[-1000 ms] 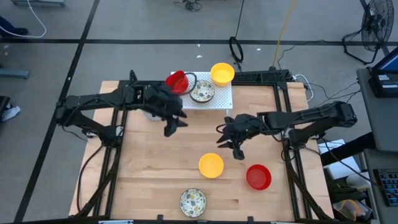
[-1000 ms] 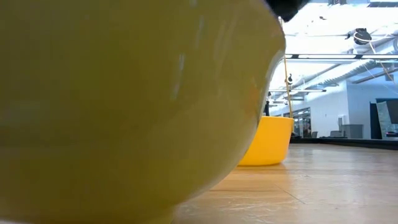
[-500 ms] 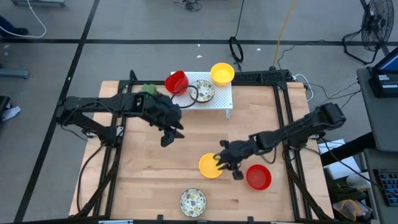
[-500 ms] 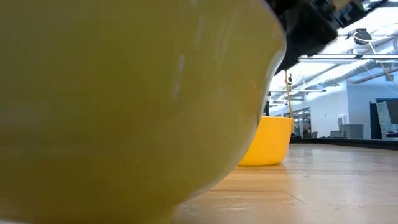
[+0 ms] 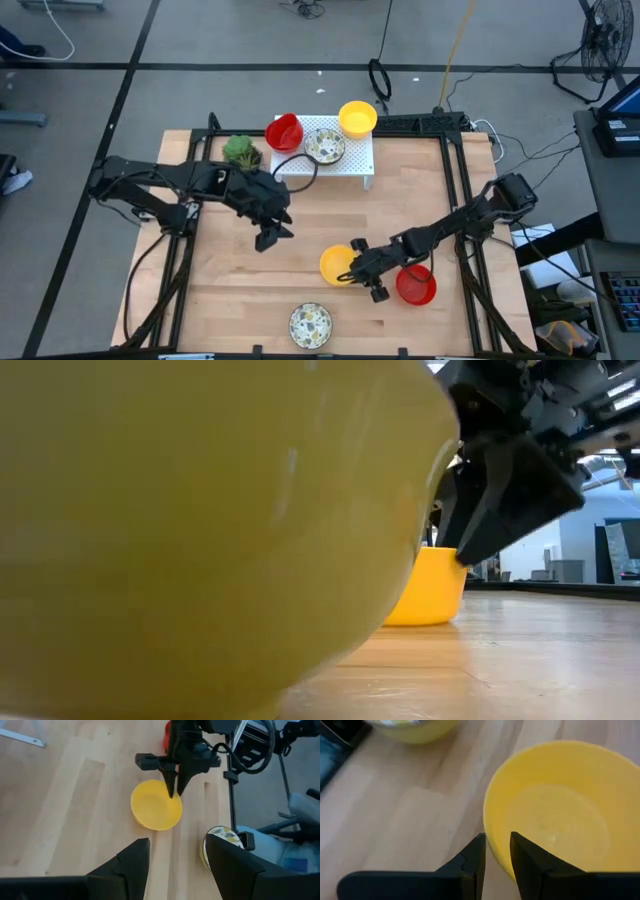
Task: Pick & Place Mini bowls
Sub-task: Stack the yellow bowl on the yellow bowl on the shelf
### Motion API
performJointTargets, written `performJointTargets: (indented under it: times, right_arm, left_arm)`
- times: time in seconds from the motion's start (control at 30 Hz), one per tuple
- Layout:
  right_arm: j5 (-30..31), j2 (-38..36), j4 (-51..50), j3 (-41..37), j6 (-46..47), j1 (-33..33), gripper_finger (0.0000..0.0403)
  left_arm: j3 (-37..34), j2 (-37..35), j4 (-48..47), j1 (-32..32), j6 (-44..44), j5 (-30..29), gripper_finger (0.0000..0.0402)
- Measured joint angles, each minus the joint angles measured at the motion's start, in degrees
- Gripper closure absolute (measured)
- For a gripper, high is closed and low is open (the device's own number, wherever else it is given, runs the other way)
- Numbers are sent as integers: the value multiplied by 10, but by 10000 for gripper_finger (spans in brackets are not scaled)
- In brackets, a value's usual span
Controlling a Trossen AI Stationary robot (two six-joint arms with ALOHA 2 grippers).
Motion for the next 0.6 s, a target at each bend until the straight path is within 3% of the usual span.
performJointTargets:
  times: [0.2,0.6]
  right_arm:
    - [6,17,18,0,-1,2,327]
    - [76,21,20,0,4,1,333]
  left_arm:
    - [0,0,0,-24,-11,-25,204]
    - [0,0,0,-53,-35,-51,204]
